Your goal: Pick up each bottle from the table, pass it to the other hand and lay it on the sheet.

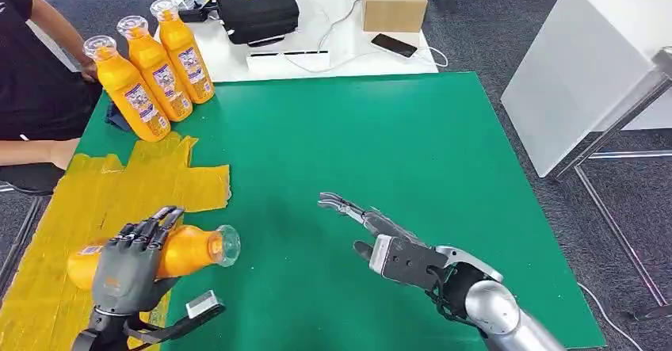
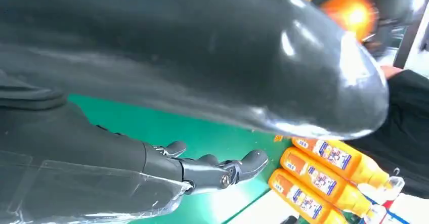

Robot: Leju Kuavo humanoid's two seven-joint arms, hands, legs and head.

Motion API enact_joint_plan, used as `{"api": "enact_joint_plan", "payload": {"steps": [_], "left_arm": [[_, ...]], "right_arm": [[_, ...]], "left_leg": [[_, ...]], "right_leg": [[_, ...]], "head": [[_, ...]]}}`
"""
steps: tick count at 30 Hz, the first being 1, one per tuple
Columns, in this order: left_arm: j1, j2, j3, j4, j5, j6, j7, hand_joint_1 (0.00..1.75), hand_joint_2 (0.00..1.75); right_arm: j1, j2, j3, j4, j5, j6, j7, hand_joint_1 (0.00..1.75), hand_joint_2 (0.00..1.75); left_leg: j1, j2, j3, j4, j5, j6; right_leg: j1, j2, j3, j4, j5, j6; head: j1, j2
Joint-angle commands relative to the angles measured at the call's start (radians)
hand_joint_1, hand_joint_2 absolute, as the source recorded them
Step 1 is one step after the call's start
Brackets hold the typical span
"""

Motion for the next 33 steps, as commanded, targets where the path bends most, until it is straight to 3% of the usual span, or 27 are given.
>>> {"api": "enact_joint_plan", "payload": {"steps": [1,3,4,10,12,19,22,24,25,26,27,28,33], "left_arm": [[-0.111,0.015,-0.071,0.255,-0.124,-0.109,0.134,0.0,1.75],[-0.12,0.012,-0.074,0.266,-0.135,-0.118,0.144,0.0,1.75],[-0.135,0.03,-0.098,0.284,-0.152,-0.163,0.168,0.0,0.0],[-0.137,0.058,-0.13,0.278,-0.209,-0.248,0.273,0.0,0.0],[-0.168,0.137,-0.235,0.288,-0.209,-0.321,0.418,0.0,0.0],[-0.16,0.13,-0.223,0.278,-0.209,-0.356,0.46,0.0,0.0],[-0.095,0.029,-0.098,0.16,-0.187,-0.191,0.398,0.0,0.0],[-0.017,-0.05,-0.036,0.022,0.034,0.094,0.212,0.0,0.0],[0.014,-0.085,-0.019,-0.068,0.191,0.139,0.119,0.0,0.0],[0.05,-0.162,0.003,-0.164,0.341,0.147,0.034,0.0,0.0],[0.088,-0.213,-0.001,-0.275,0.485,0.044,-0.044,0.0,0.0],[0.088,-0.242,-0.007,-0.359,0.496,0.012,-0.039,0.0,0.0],[0.069,-0.249,0.003,-0.357,0.481,-0.011,-0.02,0.0,0.0]], "right_arm": [[-0.029,0.006,0.012,0.026,-0.001,0.011,0.002,0.0,0.0],[-0.031,0.008,0.014,0.028,0.0,0.011,0.004,0.0,0.0],[-0.034,-0.001,0.021,0.027,0.003,0.013,0.009,0.0,0.0],[-0.017,-0.004,0.009,0.031,0.002,0.017,0.006,0.0,0.0],[-0.021,-0.003,0.014,0.036,0.008,0.02,0.004,0.0,0.0],[-0.018,0.001,0.011,0.035,0.01,0.017,0.004,0.0,0.0],[0.026,0.009,-0.006,0.019,0.039,-0.005,0.003,0.0,0.0],[0.137,0.022,-0.047,-0.015,0.124,-0.05,-0.071,0.0,0.0],[0.172,0.049,-0.055,-0.045,0.189,-0.09,-0.095,0.0,0.0],[0.232,0.079,-0.084,-0.076,0.271,-0.145,-0.141,0.0,0.0],[0.304,0.123,-0.123,-0.113,0.36,-0.208,-0.179,0.0,0.0],[0.302,0.153,-0.112,-0.157,0.384,-0.209,-0.166,0.0,0.0],[0.273,0.169,-0.109,-0.169,0.388,-0.196,-0.119,0.0,0.0]], "left_leg": [[0.0,-0.001,0.003,-0.002,0.001,-0.001],[0.0,0.0,0.003,-0.002,0.001,-0.001],[0.0,-0.001,0.001,-0.002,0.001,0.0],[0.0,0.001,0.001,-0.001,0.0,0.0],[0.0,0.0,0.002,-0.001,0.0,-0.001],[0.001,0.001,0.003,-0.001,0.0,-0.001],[0.001,0.002,0.002,0.0,0.0,0.0],[0.001,0.003,0.002,0.0,-0.001,0.0],[0.001,0.001,0.002,0.0,-0.001,0.0],[0.002,0.0,0.001,0.0,-0.001,0.0],[0.001,-0.002,-0.001,0.001,-0.001,0.0],[0.001,-0.003,-0.003,0.002,-0.001,0.0],[0.0,0.001,-0.004,0.002,-0.003,0.0]], "right_leg": [[0.0,-0.003,0.003,-0.002,0.0,0.0],[0.0,-0.003,0.004,-0.002,0.001,-0.001],[0.0,-0.002,0.002,-0.001,0.001,0.0],[0.0,0.0,0.002,-0.001,0.0,0.0],[0.001,-0.002,0.003,-0.001,0.0,-0.001],[0.001,-0.001,0.003,-0.001,0.0,0.0],[0.001,0.0,0.003,-0.001,0.0,0.0],[0.002,0.0,0.004,-0.002,0.0,0.0],[0.002,-0.001,0.004,-0.002,-0.001,0.0],[0.002,-0.002,0.004,-0.002,-0.001,0.0],[0.001,-0.003,0.002,-0.001,-0.001,0.0],[0.001,-0.004,0.0,0.0,-0.002,0.001],[0.001,0.0,-0.002,0.0,-0.001,0.0]], "head": [[0.0,0.0],[0.0,0.0],[0.0,0.0],[0.0,0.0],[0.0,0.0],[0.0,0.0],[0.0,0.0],[0.0,0.0],[0.0,0.0],[0.0,0.0],[0.0,0.0],[0.0,0.0],[0.0,0.0]]}}
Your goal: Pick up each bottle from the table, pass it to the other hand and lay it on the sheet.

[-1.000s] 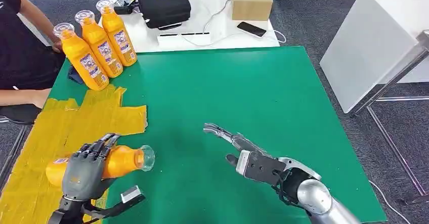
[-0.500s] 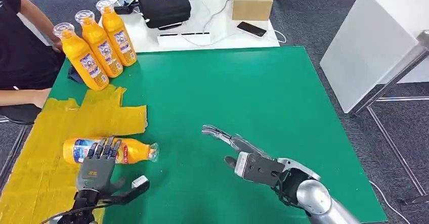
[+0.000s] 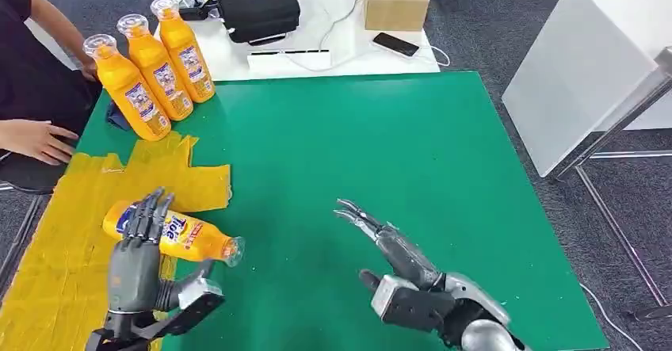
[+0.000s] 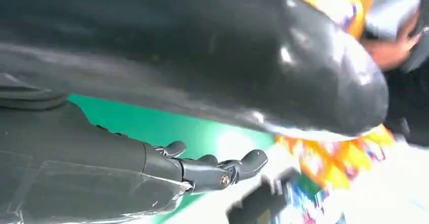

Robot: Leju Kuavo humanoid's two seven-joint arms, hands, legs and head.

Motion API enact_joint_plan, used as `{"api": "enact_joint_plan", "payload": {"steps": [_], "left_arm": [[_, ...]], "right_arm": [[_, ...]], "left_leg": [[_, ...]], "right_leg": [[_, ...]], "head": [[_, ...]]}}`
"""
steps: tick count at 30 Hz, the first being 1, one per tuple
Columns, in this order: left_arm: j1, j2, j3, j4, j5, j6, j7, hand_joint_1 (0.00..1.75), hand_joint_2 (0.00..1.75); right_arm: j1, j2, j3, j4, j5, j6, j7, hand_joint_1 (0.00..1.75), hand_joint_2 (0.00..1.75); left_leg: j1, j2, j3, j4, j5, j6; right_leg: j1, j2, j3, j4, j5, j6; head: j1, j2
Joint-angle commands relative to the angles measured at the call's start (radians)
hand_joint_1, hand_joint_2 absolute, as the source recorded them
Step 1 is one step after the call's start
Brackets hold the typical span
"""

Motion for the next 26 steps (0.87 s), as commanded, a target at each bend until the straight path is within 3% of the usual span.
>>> {"api": "enact_joint_plan", "payload": {"steps": [1,9,10,11,14,23,26], "left_arm": [[0.041,-0.165,0.071,-0.24,0.014,-0.046,-0.014,0.0,0.0],[0.041,-0.165,0.076,-0.23,0.022,-0.042,-0.025,0.0,0.0],[0.047,-0.166,0.072,-0.229,0.094,-0.04,-0.059,0.0,0.0],[0.056,-0.138,0.036,-0.246,0.295,-0.084,-0.143,0.0,0.0],[0.076,-0.085,-0.037,-0.319,0.535,-0.179,-0.278,0.0,0.0],[0.147,0.024,-0.162,-0.302,0.696,-0.371,-0.288,0.0,0.0],[0.196,0.059,-0.183,-0.279,0.667,-0.372,-0.308,0.0,0.0]], "right_arm": [[0.064,0.106,-0.053,-0.082,0.033,-0.006,0.036,0.0,0.0],[0.064,0.105,-0.056,-0.077,0.031,-0.005,0.034,0.0,0.0],[0.084,0.114,-0.071,-0.077,0.036,-0.019,-0.006,0.0,0.0],[0.128,0.14,-0.097,-0.09,0.09,-0.093,-0.086,0.0,0.0],[0.156,0.164,-0.073,-0.127,0.17,-0.182,-0.164,0.0,0.0],[0.139,0.165,0.005,-0.054,0.326,-0.302,-0.211,0.0,0.0],[0.141,0.143,0.058,-0.005,0.365,-0.363,-0.228,0.0,0.0]], "left_leg": [[0.001,0.003,0.001,0.0,0.0,-0.001],[0.002,0.004,0.007,-0.001,0.0,-0.001],[0.002,0.004,0.008,-0.001,0.0,-0.001],[0.003,0.005,0.009,-0.001,-0.001,-0.001],[0.002,0.001,0.008,-0.001,-0.001,-0.001],[0.002,0.004,0.008,-0.002,0.0,-0.001],[0.002,0.006,0.01,-0.003,0.0,-0.002]], "right_leg": [[0.001,0.001,0.001,0.0,0.0,-0.001],[0.002,0.001,0.006,-0.001,0.0,0.0],[0.002,0.0,0.007,-0.002,0.0,0.0],[0.003,0.0,0.009,-0.002,0.0,-0.001],[0.002,-0.003,0.009,-0.002,-0.001,-0.001],[0.002,0.001,0.007,-0.002,0.0,-0.001],[0.002,0.001,0.009,-0.004,0.001,-0.001]], "head": [[0.0,0.0],[-0.001,0.0],[0.0,0.0],[-0.001,0.0],[-0.001,0.0],[-0.001,0.0],[0.0,0.0]]}}
